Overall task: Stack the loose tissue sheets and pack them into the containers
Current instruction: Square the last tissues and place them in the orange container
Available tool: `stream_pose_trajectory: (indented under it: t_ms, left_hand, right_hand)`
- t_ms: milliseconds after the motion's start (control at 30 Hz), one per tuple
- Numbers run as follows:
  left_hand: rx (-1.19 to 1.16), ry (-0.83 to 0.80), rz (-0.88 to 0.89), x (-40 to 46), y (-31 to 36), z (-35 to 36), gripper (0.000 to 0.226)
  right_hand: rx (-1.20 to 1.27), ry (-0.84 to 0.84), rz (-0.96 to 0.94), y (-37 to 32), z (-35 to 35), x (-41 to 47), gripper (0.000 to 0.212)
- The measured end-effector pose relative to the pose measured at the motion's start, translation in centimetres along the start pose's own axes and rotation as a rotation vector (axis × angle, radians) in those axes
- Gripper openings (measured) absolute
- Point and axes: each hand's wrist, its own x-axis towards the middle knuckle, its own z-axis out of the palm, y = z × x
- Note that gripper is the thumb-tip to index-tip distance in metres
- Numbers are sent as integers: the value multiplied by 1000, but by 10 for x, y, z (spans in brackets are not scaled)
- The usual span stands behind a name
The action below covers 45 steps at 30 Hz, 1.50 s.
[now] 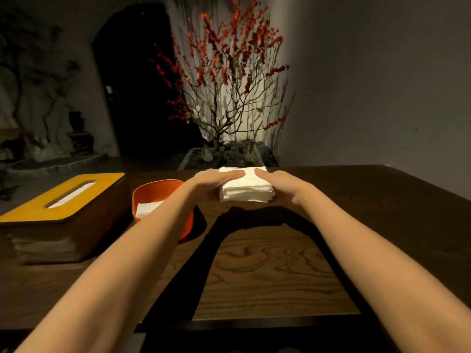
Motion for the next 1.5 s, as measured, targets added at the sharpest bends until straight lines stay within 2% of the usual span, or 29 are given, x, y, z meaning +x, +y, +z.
stream_pose_trajectory:
  t_ms: [67, 133, 300, 400, 467, 500, 600, 667, 867, 967, 1067, 1167, 1200, 1300, 1500]
  left_hand:
    - [26, 40, -14, -7, -1, -16, 56]
    - [31, 70, -9, -15, -3, -36, 58]
    - [29, 127, -9, -32, -8, -76, 44]
    - [-5, 160, -40, -34, -14, -98, 32]
    - [2, 205, -53, -32, -16, -111, 32]
    - [6, 228, -56, -29, -17, -121, 38]
    - [45, 272, -80, -20, -18, -147, 78]
    - [77, 264, -94, -15, -20, -160, 89]
    - [262, 179, -190, -12, -6, -182, 87]
    - [415, 155, -219, -5, -2, -186, 60]
    - [503, 194, -206, 3, -2, -189, 64]
    - [587, 220, -213, 11, -9, -192, 69]
    - [611, 217, -224, 11, -11, -192, 70]
    - [680, 184, -256, 16, -16, -193, 70]
    - [956, 44, -279, 19, -12, -181, 54]
  right_hand:
    - [-83, 15, -9, -9, 17, 4, 95]
    - [-127, 26, -25, -20, 39, 10, 91]
    - [-177, 14, -60, -40, 77, 31, 78]
    - [-179, -18, -60, -51, 105, 40, 81]
    - [-151, -36, -77, -56, 119, 47, 84]
    - [-145, -48, -80, -57, 125, 56, 85]
    - [-148, -73, -105, -67, 138, 72, 80]
    - [-171, -96, -120, -73, 144, 78, 74]
    - [-386, -169, -152, -84, 151, 106, 59]
    - [-482, -198, -162, -84, 154, 112, 55]
    - [-525, -191, -190, -86, 159, 116, 52]
    - [-574, -210, -199, -85, 163, 121, 37]
    - [-576, -218, -206, -85, 164, 122, 40]
    - [-596, -248, -230, -81, 168, 121, 52]
    - [-806, -308, -336, -79, 170, 122, 38]
